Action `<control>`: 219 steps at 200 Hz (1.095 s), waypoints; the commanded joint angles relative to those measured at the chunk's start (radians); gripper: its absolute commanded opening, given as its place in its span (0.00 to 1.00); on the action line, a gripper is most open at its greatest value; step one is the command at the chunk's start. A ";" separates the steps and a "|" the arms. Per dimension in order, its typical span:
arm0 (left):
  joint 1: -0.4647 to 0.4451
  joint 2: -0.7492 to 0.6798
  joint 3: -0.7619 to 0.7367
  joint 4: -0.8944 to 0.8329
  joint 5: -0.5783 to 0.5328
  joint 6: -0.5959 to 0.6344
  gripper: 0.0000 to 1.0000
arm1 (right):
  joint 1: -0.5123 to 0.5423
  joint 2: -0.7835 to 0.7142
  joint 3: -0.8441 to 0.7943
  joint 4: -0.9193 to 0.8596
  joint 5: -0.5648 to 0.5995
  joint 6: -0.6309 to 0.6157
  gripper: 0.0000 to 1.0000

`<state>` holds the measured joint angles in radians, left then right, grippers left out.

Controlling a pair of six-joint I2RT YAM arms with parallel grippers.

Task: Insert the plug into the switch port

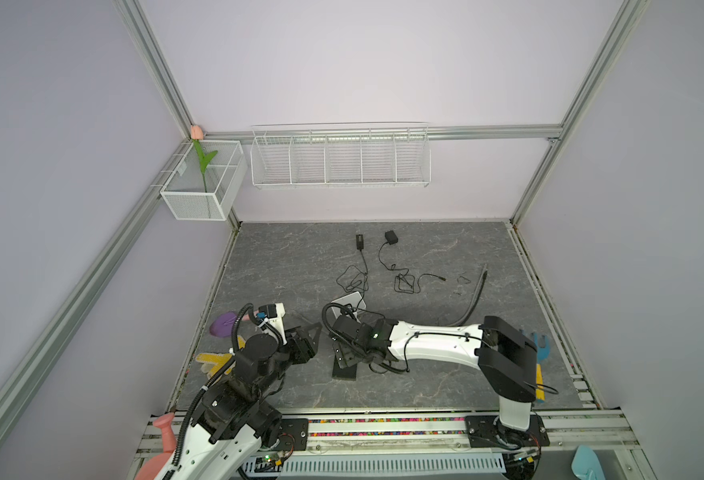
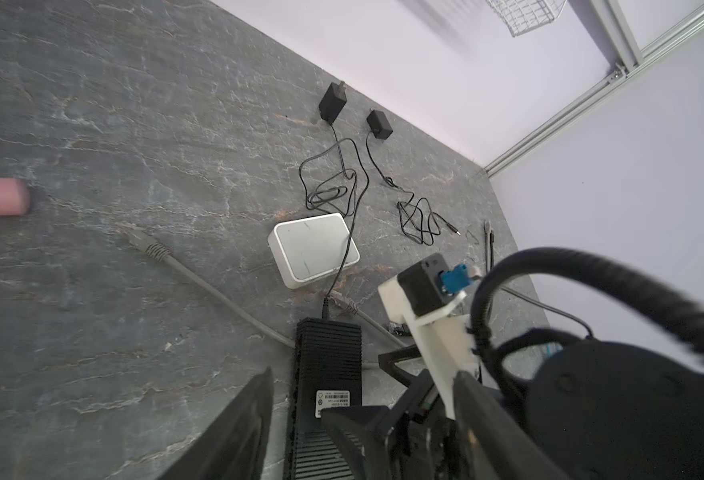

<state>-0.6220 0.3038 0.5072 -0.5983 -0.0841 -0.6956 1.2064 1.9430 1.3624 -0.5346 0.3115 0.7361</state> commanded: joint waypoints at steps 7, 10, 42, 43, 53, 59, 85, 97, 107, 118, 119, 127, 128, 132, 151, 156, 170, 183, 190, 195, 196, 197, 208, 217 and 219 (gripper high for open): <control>0.004 -0.063 0.005 -0.081 -0.071 -0.023 0.68 | 0.014 0.033 0.083 -0.099 0.053 0.046 0.89; 0.003 -0.068 0.006 -0.081 -0.072 -0.025 0.68 | 0.015 0.040 0.090 -0.100 0.053 0.045 0.89; 0.004 -0.071 0.025 -0.095 -0.084 -0.019 0.68 | 0.026 0.092 0.142 -0.115 0.047 0.050 0.89; 0.003 -0.071 0.025 -0.095 -0.084 -0.019 0.68 | 0.027 0.093 0.142 -0.114 0.047 0.051 0.89; 0.004 -0.071 0.032 -0.094 -0.087 -0.016 0.68 | 0.030 0.100 0.149 -0.114 0.047 0.053 0.89; 0.004 -0.071 0.037 -0.092 -0.089 -0.015 0.68 | 0.032 0.106 0.154 -0.113 0.047 0.056 0.89; 0.003 -0.055 0.059 -0.081 -0.091 -0.001 0.68 | 0.032 0.147 0.189 -0.148 0.041 0.069 0.89; 0.004 -0.044 0.071 -0.081 -0.091 0.007 0.68 | 0.032 0.163 0.191 -0.159 0.040 0.075 0.89; 0.004 -0.037 0.081 -0.083 -0.093 0.013 0.68 | 0.030 0.173 0.194 -0.165 0.035 0.077 0.90; 0.004 -0.034 0.089 -0.082 -0.096 0.020 0.68 | 0.031 0.178 0.193 -0.166 0.030 0.075 0.92; 0.003 -0.034 0.090 -0.081 -0.096 0.020 0.68 | 0.031 0.179 0.192 -0.165 0.029 0.074 0.92; 0.003 -0.032 0.094 -0.080 -0.098 0.022 0.68 | 0.031 0.180 0.192 -0.166 0.032 0.069 0.96; 0.003 -0.032 0.095 -0.080 -0.098 0.023 0.68 | 0.031 0.180 0.193 -0.166 0.030 0.068 0.96; 0.003 -0.032 0.097 -0.080 -0.098 0.025 0.68 | 0.030 0.179 0.193 -0.165 0.029 0.062 0.98; 0.003 -0.025 0.106 -0.077 -0.097 0.032 0.68 | 0.016 0.180 0.202 -0.179 0.027 0.024 0.83; 0.004 -0.022 0.110 -0.077 -0.097 0.033 0.68 | 0.012 0.180 0.205 -0.182 0.022 0.009 0.79; 0.003 -0.016 0.122 -0.081 -0.098 0.042 0.68 | -0.010 0.186 0.214 -0.192 -0.005 -0.041 0.75; 0.004 -0.014 0.135 -0.088 -0.102 0.049 0.68 | -0.034 0.192 0.218 -0.195 -0.043 -0.090 0.65; 0.003 -0.015 0.144 -0.092 -0.106 0.053 0.68 | -0.044 0.190 0.218 -0.196 -0.058 -0.109 0.58; 0.004 -0.016 0.151 -0.097 -0.108 0.057 0.68 | -0.052 0.187 0.218 -0.194 -0.066 -0.126 0.52; 0.004 -0.016 0.152 -0.098 -0.109 0.057 0.68 | -0.052 0.187 0.218 -0.193 -0.067 -0.130 0.51; 0.003 -0.017 0.154 -0.099 -0.110 0.059 0.68 | -0.053 0.187 0.218 -0.194 -0.068 -0.135 0.50; 0.004 -0.019 0.169 -0.112 -0.118 0.068 0.68 | -0.061 0.182 0.226 -0.193 -0.077 -0.189 0.44; 0.004 -0.020 0.183 -0.122 -0.126 0.076 0.68 | -0.065 0.177 0.243 -0.196 -0.080 -0.249 0.41; 0.004 -0.020 0.186 -0.124 -0.127 0.077 0.68 | -0.066 0.177 0.247 -0.199 -0.080 -0.261 0.41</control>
<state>-0.6216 0.2874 0.6388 -0.6830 -0.1825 -0.6521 1.1591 2.1006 1.5772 -0.6842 0.2695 0.6281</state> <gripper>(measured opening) 0.682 0.674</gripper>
